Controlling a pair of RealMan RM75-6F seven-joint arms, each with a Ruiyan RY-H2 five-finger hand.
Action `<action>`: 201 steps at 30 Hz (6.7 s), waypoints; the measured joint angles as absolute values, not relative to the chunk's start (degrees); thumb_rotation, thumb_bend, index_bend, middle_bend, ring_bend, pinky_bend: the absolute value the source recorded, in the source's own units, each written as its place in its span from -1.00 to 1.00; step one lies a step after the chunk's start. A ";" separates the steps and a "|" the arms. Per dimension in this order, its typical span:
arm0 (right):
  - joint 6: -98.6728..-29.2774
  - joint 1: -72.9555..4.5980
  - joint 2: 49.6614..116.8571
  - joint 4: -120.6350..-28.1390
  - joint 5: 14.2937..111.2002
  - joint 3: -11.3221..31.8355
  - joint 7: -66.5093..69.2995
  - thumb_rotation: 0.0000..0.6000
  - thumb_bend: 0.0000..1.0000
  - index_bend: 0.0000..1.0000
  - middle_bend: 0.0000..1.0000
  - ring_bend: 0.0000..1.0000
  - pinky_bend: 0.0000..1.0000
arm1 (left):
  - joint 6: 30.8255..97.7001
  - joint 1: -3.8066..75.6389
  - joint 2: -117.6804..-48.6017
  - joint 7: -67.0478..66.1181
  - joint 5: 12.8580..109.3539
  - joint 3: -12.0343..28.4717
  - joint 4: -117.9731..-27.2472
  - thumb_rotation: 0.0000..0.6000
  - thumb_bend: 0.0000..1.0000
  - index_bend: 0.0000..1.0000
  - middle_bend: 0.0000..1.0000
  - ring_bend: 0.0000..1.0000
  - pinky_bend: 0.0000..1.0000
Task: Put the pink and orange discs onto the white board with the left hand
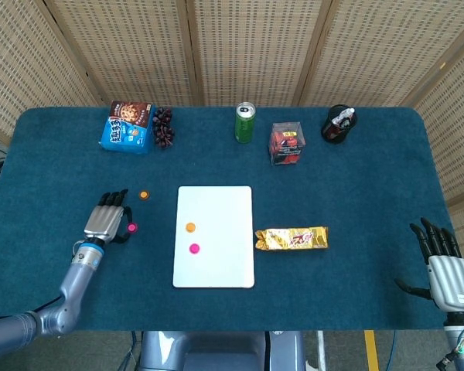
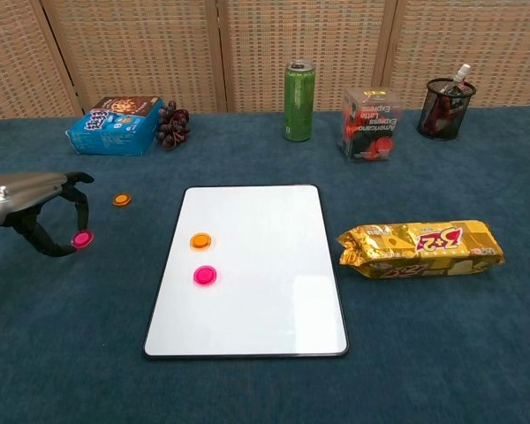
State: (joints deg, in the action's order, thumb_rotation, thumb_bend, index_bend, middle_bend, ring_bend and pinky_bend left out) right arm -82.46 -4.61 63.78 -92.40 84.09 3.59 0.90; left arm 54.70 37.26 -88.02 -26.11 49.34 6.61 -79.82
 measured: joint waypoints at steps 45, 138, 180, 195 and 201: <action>-81.98 -4.57 63.47 -92.41 83.50 3.71 2.39 1.00 -1.00 -1.00 -1.00 -1.00 -1.00 | 56.48 55.56 -102.38 -42.08 31.94 11.74 -86.73 1.00 -0.46 -0.15 -1.00 -1.00 -1.00; -79.91 -4.87 62.61 -93.89 81.36 3.80 1.58 1.00 -1.00 -1.00 -1.00 -1.00 -1.00 | 39.74 53.01 -98.57 -26.89 37.52 13.75 -55.71 1.00 -0.30 0.04 -1.00 -1.00 -1.00; -79.95 -4.48 62.19 -93.36 81.47 3.70 4.45 1.00 -1.00 -1.00 -1.00 -1.00 -1.00 | 49.85 61.93 -106.39 -38.30 28.80 12.82 -70.20 1.00 -0.30 0.04 -1.00 -1.00 -1.00; -79.97 -4.46 62.20 -93.29 81.54 3.69 4.44 1.00 -1.00 -1.00 -1.00 -1.00 -1.00 | 49.85 61.90 -107.20 -38.88 28.65 13.01 -69.69 1.00 -0.35 -0.30 -1.00 -1.00 -1.00; -79.96 -4.45 62.20 -93.30 81.52 3.69 4.42 1.00 -1.00 -1.00 -1.00 -1.00 -1.00 | 49.84 61.84 -107.01 -39.01 28.53 13.11 -70.01 1.00 -0.36 -0.38 -1.00 -1.00 -1.00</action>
State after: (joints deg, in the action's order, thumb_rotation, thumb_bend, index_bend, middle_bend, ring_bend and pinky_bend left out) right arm -79.96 -4.45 62.20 -93.30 81.52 3.69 4.42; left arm 49.84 61.84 -107.01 -39.01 28.53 13.11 -70.01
